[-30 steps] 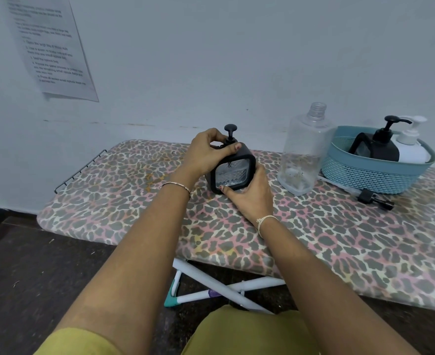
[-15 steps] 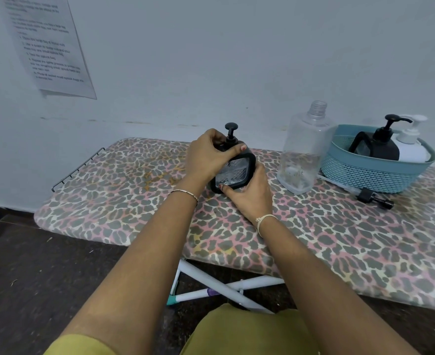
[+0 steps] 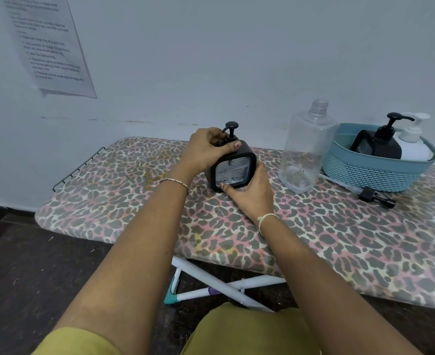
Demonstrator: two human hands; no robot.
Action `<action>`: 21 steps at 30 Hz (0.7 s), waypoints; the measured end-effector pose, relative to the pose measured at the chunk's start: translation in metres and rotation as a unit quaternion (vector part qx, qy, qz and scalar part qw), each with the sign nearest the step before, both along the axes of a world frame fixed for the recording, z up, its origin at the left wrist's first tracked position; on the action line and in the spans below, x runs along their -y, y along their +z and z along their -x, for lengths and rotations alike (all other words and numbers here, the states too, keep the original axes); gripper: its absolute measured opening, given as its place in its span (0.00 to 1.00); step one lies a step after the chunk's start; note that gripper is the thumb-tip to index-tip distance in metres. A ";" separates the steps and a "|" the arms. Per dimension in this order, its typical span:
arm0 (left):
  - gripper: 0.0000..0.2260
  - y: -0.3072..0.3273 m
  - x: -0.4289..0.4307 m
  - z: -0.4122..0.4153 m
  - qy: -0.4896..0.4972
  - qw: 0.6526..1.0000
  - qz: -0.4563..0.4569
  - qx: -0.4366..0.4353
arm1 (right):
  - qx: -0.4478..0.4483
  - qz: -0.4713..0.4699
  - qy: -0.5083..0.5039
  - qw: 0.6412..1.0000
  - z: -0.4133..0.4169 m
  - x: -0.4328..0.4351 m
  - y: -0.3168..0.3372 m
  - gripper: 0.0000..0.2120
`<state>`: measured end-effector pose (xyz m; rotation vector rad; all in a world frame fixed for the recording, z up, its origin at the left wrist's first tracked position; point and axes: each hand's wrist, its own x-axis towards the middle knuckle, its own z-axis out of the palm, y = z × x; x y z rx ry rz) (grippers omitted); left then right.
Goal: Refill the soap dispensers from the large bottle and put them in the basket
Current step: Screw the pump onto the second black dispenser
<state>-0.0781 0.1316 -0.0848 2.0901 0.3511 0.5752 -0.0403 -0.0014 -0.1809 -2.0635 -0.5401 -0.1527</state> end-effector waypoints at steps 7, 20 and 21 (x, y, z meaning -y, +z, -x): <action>0.22 0.005 -0.010 -0.001 -0.059 0.997 0.029 -0.035 | -0.001 -0.007 0.002 1.000 0.000 0.001 0.001 0.39; 0.16 0.001 -0.008 0.001 -0.068 0.996 0.041 -0.030 | -0.002 -0.017 0.009 1.000 -0.001 0.001 0.000 0.39; 0.15 -0.002 -0.004 0.002 -0.049 0.998 0.039 -0.020 | 0.001 -0.016 0.009 1.000 0.000 0.001 0.000 0.40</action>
